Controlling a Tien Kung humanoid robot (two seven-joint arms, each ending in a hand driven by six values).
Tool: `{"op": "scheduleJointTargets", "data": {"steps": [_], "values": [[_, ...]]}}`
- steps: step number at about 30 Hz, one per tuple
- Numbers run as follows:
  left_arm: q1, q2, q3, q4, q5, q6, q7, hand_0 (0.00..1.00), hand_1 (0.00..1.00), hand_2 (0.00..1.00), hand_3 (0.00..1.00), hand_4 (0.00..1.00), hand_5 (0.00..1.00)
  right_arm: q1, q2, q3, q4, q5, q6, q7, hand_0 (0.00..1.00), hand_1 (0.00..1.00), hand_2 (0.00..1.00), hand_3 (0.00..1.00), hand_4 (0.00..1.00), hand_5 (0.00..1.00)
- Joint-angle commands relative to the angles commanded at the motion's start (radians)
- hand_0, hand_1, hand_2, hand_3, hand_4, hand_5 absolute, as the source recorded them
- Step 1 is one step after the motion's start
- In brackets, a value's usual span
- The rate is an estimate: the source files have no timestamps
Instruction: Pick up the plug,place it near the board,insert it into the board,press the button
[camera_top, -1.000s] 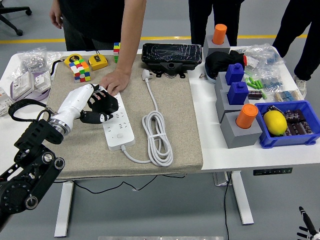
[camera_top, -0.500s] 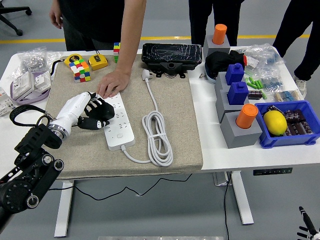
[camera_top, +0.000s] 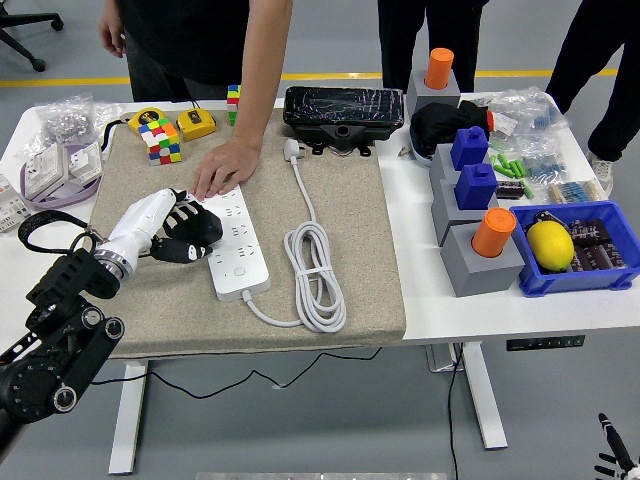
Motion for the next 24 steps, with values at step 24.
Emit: {"op": "scheduleJointTargets", "data": {"steps": [24], "values": [[-0.011, -0.003, -0.008, 0.040, 0.011, 0.022, -0.020, 0.349, 0.504, 0.472, 0.546, 0.770, 0.002, -0.001, 0.002, -0.003, 0.000, 0.004, -0.001, 0.000, 0.815, 0.803, 0.788, 0.829, 0.998, 0.998]]}}
